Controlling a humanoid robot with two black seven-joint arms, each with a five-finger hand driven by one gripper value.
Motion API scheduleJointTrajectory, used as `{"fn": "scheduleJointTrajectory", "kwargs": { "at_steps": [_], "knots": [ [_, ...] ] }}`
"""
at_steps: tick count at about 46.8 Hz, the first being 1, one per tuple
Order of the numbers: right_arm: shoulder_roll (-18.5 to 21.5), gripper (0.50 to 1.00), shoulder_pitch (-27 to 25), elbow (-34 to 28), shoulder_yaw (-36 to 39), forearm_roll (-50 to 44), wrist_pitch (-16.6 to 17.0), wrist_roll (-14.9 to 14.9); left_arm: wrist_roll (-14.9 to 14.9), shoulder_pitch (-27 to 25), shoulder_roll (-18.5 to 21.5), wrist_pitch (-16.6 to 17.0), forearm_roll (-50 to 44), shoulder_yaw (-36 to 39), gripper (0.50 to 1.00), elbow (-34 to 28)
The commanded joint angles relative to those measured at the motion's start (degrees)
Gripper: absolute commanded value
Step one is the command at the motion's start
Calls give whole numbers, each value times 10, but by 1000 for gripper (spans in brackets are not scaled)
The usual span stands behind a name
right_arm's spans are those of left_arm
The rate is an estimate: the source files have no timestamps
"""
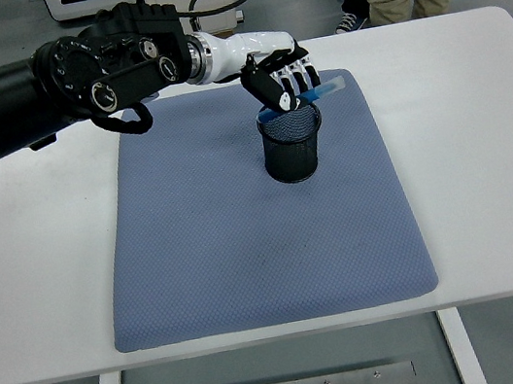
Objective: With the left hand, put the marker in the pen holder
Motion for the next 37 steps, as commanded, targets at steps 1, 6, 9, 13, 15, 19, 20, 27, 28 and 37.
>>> {"fn": "scheduleJointTrajectory", "kwargs": {
  "at_steps": [1, 6, 9, 13, 15, 19, 20, 27, 28, 37],
  "knots": [
    [0, 1000, 0, 0, 0, 0, 0, 0, 0, 1, 0, 3, -15, -1, 500, 1],
    [0, 1000, 0, 0, 0, 0, 0, 0, 0, 4, 0, 7, -18, -1, 500, 0],
    [0, 1000, 0, 0, 0, 0, 0, 0, 0, 8, 0, 14, -19, -1, 500, 0],
    [0, 1000, 0, 0, 0, 0, 0, 0, 0, 8, 0, 24, -23, -2, 500, 0],
    [0, 1000, 0, 0, 0, 0, 0, 0, 0, 9, 0, 27, -31, -4, 500, 0],
    [0, 1000, 0, 0, 0, 0, 0, 0, 0, 11, 0, 28, -47, -6, 500, 0],
    [0, 1000, 0, 0, 0, 0, 0, 0, 0, 11, 0, 28, -51, -6, 500, 0],
    [0, 1000, 0, 0, 0, 0, 0, 0, 0, 12, 0, 29, -54, -7, 500, -1],
    [0, 1000, 0, 0, 0, 0, 0, 0, 0, 12, 0, 29, -55, -8, 500, -1],
    [0, 1000, 1, 0, 0, 0, 0, 0, 0, 19, 0, 29, -60, -17, 549, -1]
  ]
}}
